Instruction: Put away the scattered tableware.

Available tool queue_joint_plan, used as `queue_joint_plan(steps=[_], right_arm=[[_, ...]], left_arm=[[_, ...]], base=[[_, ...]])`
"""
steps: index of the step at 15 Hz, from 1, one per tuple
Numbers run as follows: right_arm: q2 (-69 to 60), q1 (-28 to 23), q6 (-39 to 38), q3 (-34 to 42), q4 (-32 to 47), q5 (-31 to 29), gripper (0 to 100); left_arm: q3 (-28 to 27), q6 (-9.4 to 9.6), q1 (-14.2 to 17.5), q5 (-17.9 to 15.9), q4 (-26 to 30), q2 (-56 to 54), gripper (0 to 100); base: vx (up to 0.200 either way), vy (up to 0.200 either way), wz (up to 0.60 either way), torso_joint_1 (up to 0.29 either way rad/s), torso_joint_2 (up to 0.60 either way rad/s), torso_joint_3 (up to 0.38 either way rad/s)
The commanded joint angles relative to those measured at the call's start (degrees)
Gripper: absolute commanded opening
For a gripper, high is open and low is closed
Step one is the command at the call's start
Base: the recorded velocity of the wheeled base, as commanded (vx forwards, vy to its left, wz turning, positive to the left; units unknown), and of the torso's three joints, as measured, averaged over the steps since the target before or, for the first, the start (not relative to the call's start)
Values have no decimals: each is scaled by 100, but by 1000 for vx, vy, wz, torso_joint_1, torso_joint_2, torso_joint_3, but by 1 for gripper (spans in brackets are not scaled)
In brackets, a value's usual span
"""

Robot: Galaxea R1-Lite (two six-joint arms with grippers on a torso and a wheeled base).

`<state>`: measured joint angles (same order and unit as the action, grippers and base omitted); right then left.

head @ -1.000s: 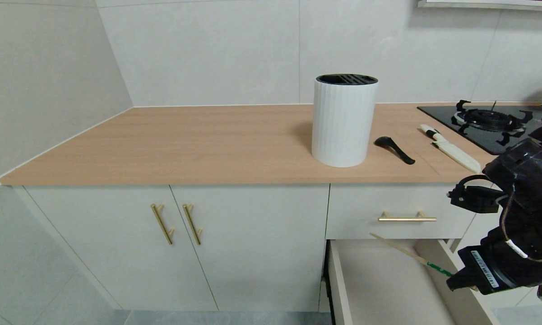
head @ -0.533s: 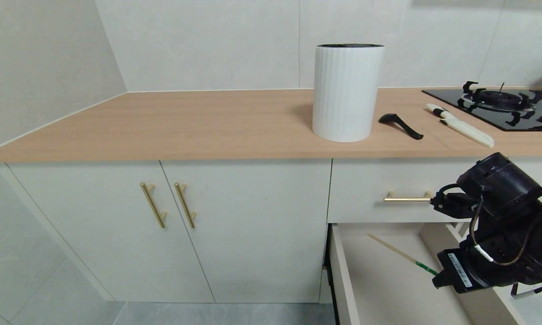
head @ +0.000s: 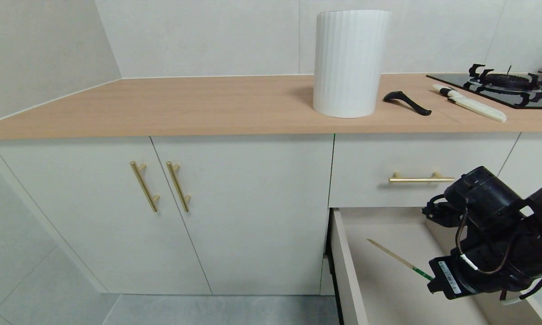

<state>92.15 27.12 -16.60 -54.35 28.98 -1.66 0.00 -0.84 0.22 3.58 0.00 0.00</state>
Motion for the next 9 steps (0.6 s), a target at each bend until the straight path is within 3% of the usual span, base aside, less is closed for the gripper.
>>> queue_joint_plan(steps=[1,6,9], right_arm=[[14,12,-1,3,-6,-1,0],[427,39,-27,398,-1070,-10,0],[1191,39,-45,785,-2212,-168,0]], left_arm=[[0,-4,4,2,0,0,100],[0,-4,4,2,0,0,100],[0,-4,4,2,0,0,100]], base=[[0,0,0,0,0,0],[0,0,0,0,0,0],[0,0,0,0,0,0]])
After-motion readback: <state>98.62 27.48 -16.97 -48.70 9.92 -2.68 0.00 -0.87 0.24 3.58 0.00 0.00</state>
